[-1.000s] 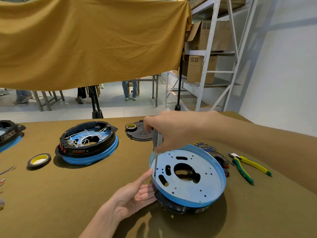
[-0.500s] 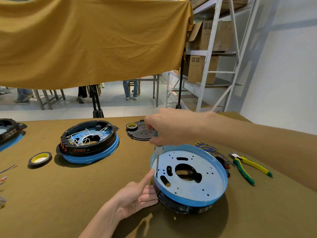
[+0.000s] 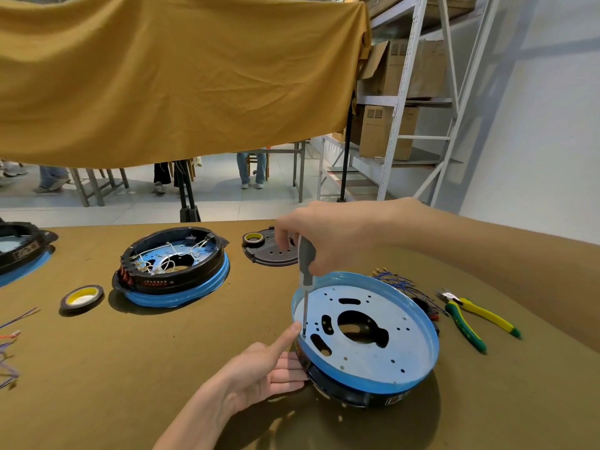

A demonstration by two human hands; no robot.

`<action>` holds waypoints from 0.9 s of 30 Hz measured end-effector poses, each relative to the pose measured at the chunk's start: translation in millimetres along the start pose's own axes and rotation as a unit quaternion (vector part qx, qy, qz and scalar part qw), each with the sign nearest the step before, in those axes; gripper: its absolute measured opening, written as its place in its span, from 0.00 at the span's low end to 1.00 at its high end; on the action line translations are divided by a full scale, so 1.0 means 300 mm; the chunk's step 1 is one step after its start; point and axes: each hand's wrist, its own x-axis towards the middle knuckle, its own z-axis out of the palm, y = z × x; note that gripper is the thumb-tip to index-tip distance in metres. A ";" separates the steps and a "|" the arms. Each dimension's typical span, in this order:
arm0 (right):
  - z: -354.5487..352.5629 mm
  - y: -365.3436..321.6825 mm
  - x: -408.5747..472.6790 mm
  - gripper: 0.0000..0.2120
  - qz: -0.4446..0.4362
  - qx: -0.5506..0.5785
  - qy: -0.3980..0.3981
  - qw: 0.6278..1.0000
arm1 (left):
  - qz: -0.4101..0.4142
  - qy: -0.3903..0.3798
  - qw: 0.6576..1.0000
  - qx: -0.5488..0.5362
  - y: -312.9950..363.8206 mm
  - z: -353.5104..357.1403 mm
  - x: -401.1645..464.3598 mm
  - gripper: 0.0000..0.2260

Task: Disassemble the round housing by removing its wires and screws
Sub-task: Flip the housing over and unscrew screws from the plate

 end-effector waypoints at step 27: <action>0.055 -0.004 -0.004 0.20 0.039 -0.132 0.096 0.986 | 0.000 0.011 1.000 0.007 0.003 0.007 0.006 0.46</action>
